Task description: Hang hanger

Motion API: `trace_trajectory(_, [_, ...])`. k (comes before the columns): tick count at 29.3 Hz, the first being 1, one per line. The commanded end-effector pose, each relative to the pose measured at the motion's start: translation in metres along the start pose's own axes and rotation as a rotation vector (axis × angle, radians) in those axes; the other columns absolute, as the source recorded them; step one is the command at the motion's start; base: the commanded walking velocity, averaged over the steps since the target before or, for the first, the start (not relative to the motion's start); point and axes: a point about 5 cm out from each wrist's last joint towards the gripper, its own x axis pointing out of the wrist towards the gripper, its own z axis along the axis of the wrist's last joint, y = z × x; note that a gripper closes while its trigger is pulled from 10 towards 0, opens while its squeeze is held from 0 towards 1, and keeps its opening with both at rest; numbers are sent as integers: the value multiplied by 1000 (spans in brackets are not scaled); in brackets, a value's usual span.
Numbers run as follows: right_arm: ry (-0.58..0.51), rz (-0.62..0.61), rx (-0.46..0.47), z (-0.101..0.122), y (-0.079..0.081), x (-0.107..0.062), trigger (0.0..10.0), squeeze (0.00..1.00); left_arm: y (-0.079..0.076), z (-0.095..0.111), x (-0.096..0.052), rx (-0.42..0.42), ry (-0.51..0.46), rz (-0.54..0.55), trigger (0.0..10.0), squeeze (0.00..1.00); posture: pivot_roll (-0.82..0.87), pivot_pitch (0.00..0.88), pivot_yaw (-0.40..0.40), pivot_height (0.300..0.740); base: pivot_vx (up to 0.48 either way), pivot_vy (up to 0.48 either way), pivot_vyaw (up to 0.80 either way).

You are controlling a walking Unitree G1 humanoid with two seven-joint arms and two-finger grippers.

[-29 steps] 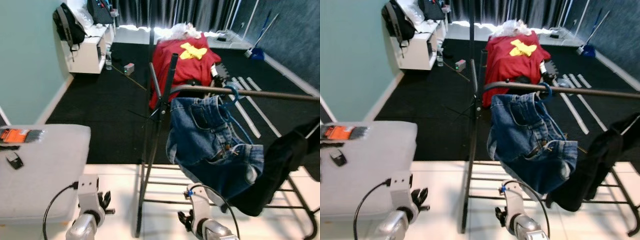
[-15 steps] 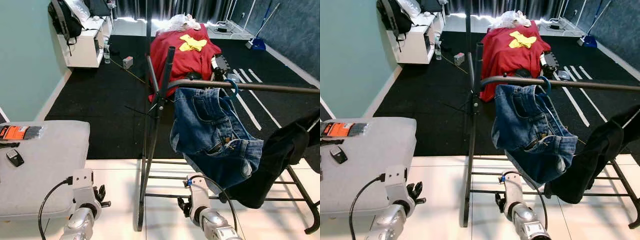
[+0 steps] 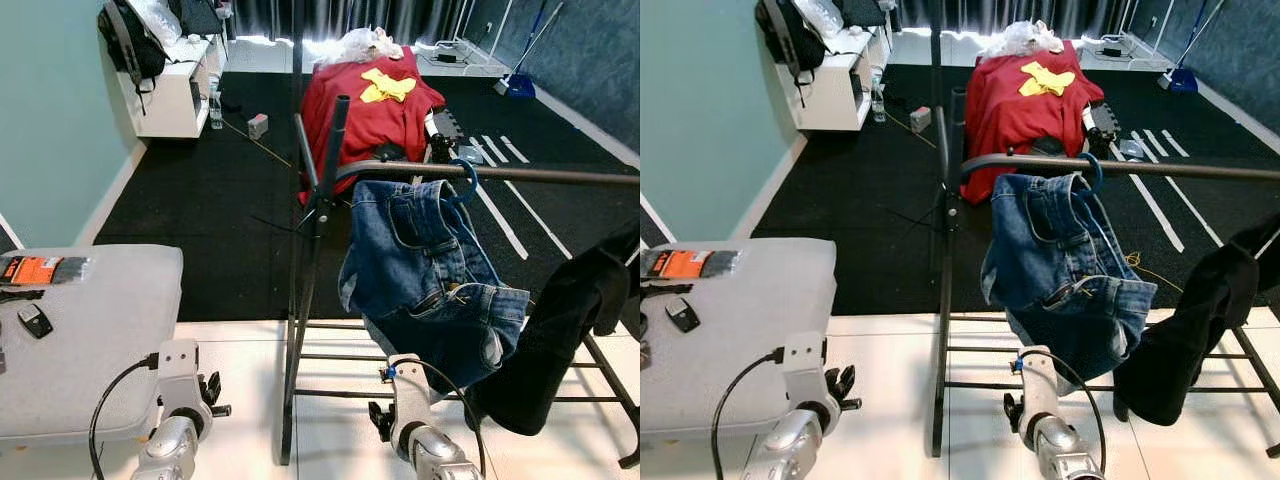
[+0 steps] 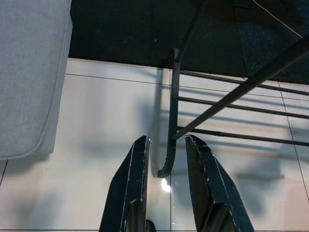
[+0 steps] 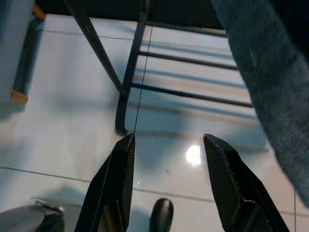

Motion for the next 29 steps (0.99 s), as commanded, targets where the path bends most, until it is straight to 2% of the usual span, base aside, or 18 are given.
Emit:
trace_trajectory(1, [9,1,-25,-4,-1,-1,10000,0,-3,-5,0,6,27,-9,10000,0,81,70,-13,740,0,0,0])
trace_trajectory(8, [24,-10,21,-4,-8,-1,10000,0,-1,6,-1,30,-19,-43,10000,0,97,46,-16,740,0,0,0])
trace_trajectory(13, [66,21,4,-11,-5,-1,10000,0,9,4,-5,30,-8,-27,10000,0,102,56,-28,740,0,0,0])
trace_trajectory(19, [53,37,-10,-6,-2,1,10000,0,7,2,-8,6,-8,-31,10000,0,97,58,-31,740,0,0,0])
trace_trajectory(23, [66,47,-23,-7,-3,0,10000,0,-3,2,-6,7,-9,-57,10000,0,102,56,-46,740,0,-392,0])
trace_trajectory(29, [70,45,-15,-7,-6,1,10000,0,-5,8,-4,-4,-21,-52,10000,0,96,67,-44,740,0,-480,0])
